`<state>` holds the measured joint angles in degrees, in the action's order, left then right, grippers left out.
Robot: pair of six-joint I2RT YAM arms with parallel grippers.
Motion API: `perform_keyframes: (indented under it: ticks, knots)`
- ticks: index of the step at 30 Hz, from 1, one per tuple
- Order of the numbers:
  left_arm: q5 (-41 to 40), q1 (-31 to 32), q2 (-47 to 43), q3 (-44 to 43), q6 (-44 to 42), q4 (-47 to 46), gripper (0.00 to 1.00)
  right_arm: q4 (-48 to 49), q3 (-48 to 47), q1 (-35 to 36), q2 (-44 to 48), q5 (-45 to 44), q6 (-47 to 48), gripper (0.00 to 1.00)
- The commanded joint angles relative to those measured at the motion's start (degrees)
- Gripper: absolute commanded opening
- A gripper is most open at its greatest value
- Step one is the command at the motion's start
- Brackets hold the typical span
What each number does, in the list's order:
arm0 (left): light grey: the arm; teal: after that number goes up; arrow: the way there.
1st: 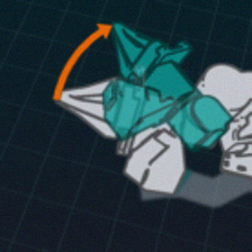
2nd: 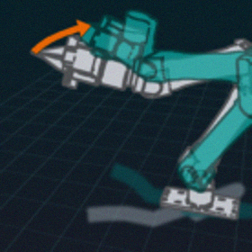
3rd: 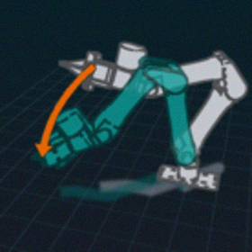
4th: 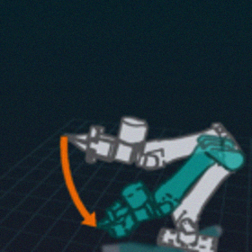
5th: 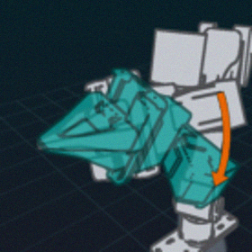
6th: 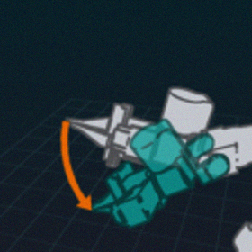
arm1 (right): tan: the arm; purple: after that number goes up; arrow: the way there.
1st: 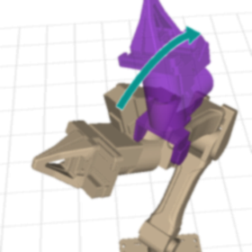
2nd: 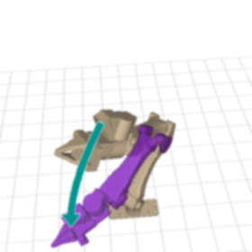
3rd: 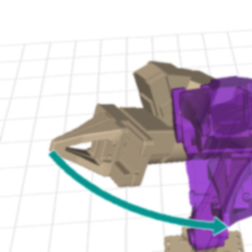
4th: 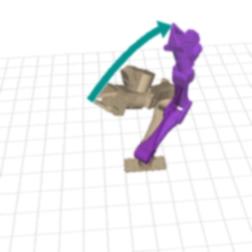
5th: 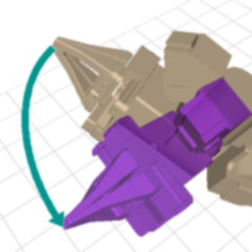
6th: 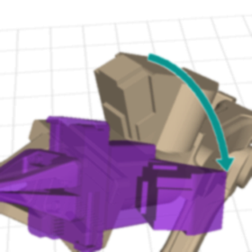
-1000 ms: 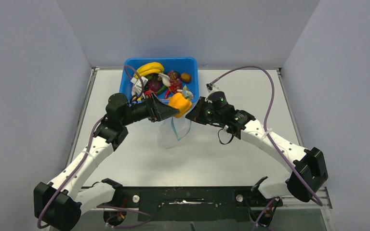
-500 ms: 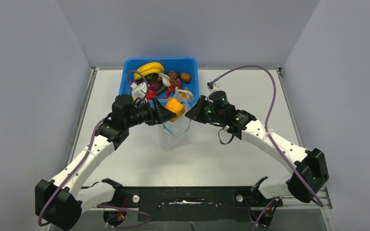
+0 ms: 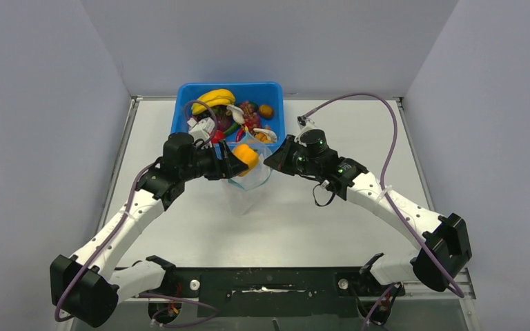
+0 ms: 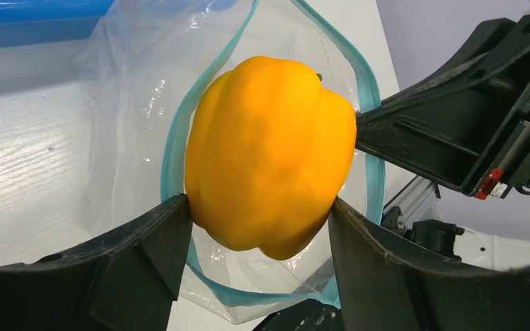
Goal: Place the food in the zip-top bag and seal the zipper
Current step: Place the fake vegetable in the zipper food storage bag.
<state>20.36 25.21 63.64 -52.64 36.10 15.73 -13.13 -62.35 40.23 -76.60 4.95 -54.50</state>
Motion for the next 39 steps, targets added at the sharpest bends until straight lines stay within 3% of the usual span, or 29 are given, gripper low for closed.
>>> perform_keyframes:
  ticks: [1,9,39]
  knots:
    - [3.18,0.36,-0.07,-4.02,-3.29,0.63,0.53,3.96,-0.27,0.59,1.07,0.26,-0.37,0.0]
    - [6.27,0.33,-0.99,-4.5,-3.49,-0.16,0.72,4.12,-1.05,0.71,-0.61,1.25,-0.52,0.0]
    - [1.5,0.08,-3.69,-9.98,-7.27,11.82,0.73,-0.43,0.79,1.82,4.39,-1.46,-2.5,0.0]
